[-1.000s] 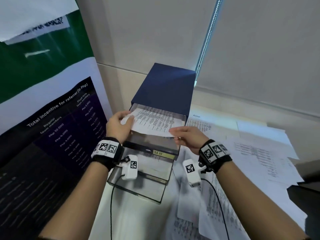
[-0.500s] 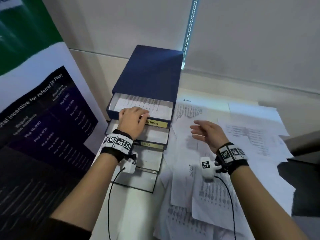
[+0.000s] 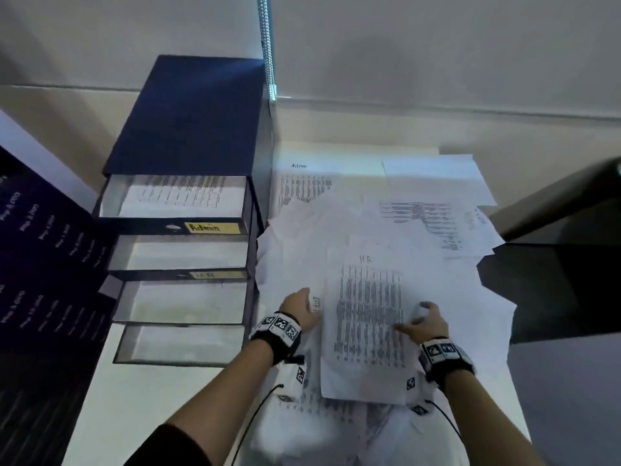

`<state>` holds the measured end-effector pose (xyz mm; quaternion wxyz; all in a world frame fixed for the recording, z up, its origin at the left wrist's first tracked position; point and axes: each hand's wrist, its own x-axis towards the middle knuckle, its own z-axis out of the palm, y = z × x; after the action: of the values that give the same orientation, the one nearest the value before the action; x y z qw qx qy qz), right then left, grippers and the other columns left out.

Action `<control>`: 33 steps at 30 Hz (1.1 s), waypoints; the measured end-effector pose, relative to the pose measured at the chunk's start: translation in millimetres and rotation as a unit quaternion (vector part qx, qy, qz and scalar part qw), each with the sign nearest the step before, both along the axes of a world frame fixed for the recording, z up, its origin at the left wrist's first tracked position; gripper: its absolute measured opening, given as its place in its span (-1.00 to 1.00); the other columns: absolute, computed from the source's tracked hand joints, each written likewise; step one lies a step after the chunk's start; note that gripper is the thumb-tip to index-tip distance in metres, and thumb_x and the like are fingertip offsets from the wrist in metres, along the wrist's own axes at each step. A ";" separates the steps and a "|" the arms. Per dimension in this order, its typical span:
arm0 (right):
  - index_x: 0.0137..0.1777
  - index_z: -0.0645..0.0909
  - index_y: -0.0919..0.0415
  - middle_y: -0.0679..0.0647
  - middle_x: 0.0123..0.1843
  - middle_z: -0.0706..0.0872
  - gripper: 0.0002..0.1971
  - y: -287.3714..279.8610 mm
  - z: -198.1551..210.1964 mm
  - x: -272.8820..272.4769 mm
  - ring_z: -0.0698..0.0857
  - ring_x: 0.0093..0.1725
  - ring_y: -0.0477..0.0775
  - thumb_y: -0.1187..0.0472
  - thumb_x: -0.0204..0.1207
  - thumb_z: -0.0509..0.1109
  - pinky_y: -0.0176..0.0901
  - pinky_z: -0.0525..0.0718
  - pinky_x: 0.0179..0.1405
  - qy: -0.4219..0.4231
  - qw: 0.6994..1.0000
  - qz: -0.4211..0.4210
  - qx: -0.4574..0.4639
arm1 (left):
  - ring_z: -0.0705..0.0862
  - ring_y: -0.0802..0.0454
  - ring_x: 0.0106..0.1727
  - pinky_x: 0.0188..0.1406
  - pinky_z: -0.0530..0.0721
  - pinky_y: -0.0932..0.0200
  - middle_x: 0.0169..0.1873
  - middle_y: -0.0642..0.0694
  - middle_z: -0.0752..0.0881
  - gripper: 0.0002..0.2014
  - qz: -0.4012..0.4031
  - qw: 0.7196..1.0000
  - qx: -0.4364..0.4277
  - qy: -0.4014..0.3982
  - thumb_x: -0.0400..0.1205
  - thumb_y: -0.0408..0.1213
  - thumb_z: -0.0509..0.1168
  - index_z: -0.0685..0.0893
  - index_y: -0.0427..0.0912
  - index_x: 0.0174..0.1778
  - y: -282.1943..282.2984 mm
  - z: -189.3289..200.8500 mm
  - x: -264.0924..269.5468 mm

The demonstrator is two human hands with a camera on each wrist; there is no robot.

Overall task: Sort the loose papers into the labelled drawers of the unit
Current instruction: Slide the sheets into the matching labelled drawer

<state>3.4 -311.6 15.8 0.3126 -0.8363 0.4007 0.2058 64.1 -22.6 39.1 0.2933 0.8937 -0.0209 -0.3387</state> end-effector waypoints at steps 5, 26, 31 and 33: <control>0.39 0.51 0.15 0.33 0.39 0.42 0.00 9.3 2.6 5.9 0.51 0.36 0.40 -0.34 -0.01 0.70 0.20 0.60 0.33 -0.016 0.995 0.032 -0.089 | 0.68 -0.01 -0.22 -0.24 0.68 0.29 -0.14 -0.19 0.73 -0.42 0.213 0.957 -0.177 0.090 0.62 -0.38 0.42 0.45 -0.22 0.59 -14.6 -26.1 -21.9; 0.60 0.37 -0.04 -0.06 0.41 0.65 -0.45 90.8 162.1 50.1 0.70 0.16 -0.32 0.39 0.67 0.30 -0.30 0.60 0.34 -0.391 0.859 0.170 0.284 | 0.83 -0.10 0.11 0.08 0.79 -0.05 0.18 -0.16 0.81 -0.32 0.307 0.871 -0.353 -0.150 0.66 -0.25 0.42 0.27 0.10 0.65 72.8 134.0 -27.2; 0.29 0.73 0.11 -0.11 0.33 0.72 -0.71 163.6 186.8 55.1 0.65 0.34 -0.20 0.35 0.68 0.29 -0.30 0.59 0.35 -0.354 0.830 0.191 0.385 | 0.78 -0.01 0.15 0.27 0.74 -0.05 0.40 0.03 0.68 -0.57 0.291 0.877 -0.316 -0.218 0.67 -0.27 0.41 0.59 0.06 0.47 153.5 202.6 -50.6; 0.25 0.74 0.13 0.06 0.34 0.73 -0.71 196.3 187.5 51.4 0.73 0.29 0.01 0.38 0.69 0.26 -0.08 0.69 0.27 -0.308 0.817 0.177 0.454 | 0.70 0.09 0.34 0.46 0.60 -0.02 0.37 -0.01 0.71 -0.63 0.312 0.865 -0.328 -0.215 0.68 -0.35 0.37 0.66 -0.05 0.42 185.6 215.4 -68.5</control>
<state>54.8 -115.3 203.3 0.7222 -0.6756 -0.0100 0.1480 -4.4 163.0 254.4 0.6484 0.7564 0.0864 -0.0031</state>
